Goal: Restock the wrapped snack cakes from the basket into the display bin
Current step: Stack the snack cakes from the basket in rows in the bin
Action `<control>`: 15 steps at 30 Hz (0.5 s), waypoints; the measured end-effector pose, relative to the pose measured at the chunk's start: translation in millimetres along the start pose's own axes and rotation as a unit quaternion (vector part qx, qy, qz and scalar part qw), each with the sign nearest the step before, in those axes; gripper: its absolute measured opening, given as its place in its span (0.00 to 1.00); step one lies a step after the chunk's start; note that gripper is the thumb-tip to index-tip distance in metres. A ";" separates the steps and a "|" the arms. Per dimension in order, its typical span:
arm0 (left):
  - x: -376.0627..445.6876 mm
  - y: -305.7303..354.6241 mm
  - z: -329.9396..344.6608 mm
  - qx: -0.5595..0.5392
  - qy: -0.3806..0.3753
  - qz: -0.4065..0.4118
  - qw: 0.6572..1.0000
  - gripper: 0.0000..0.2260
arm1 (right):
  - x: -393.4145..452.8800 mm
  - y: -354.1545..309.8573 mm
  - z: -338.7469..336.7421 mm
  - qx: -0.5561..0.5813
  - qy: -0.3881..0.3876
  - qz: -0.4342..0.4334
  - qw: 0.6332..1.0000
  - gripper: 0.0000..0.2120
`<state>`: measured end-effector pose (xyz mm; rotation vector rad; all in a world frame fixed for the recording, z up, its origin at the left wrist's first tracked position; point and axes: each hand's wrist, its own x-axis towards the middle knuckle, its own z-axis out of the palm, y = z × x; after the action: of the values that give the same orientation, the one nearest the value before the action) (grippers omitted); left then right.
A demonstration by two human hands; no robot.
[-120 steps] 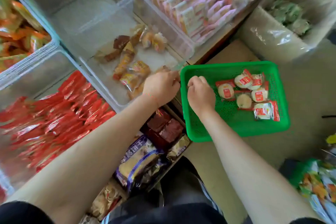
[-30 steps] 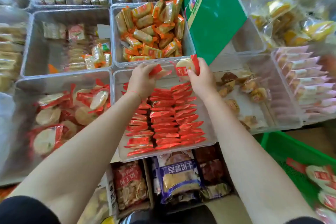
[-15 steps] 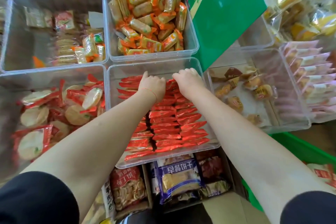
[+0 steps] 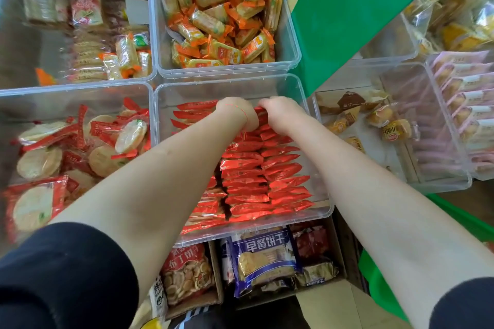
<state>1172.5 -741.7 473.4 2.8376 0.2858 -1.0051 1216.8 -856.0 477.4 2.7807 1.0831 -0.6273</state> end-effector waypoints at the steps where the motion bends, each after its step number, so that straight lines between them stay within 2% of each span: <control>1: -0.2 -3.8 -5.0 -0.008 -0.012 -0.002 1.000 0.16 | -0.3 0.0 -1.8 -0.010 0.015 -0.002 1.000 0.16; 6: 1.1 -10.6 -10.0 -0.001 -0.036 0.004 0.999 0.16 | 2.6 -2.9 -10.5 -0.055 0.048 -0.011 0.997 0.18; 9: 1.3 -6.2 3.7 -0.019 -0.022 0.001 1.000 0.15 | 0.4 -6.8 -5.3 -0.059 0.021 -0.003 0.998 0.15; 15: -3.4 -13.2 1.1 -0.104 0.014 -0.014 0.994 0.21 | -1.4 -5.1 -8.6 -0.026 -0.013 0.008 1.000 0.15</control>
<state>1166.4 -729.5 474.0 2.6679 0.4077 -0.8849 1215.4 -851.1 486.1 2.7273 1.0548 -0.6235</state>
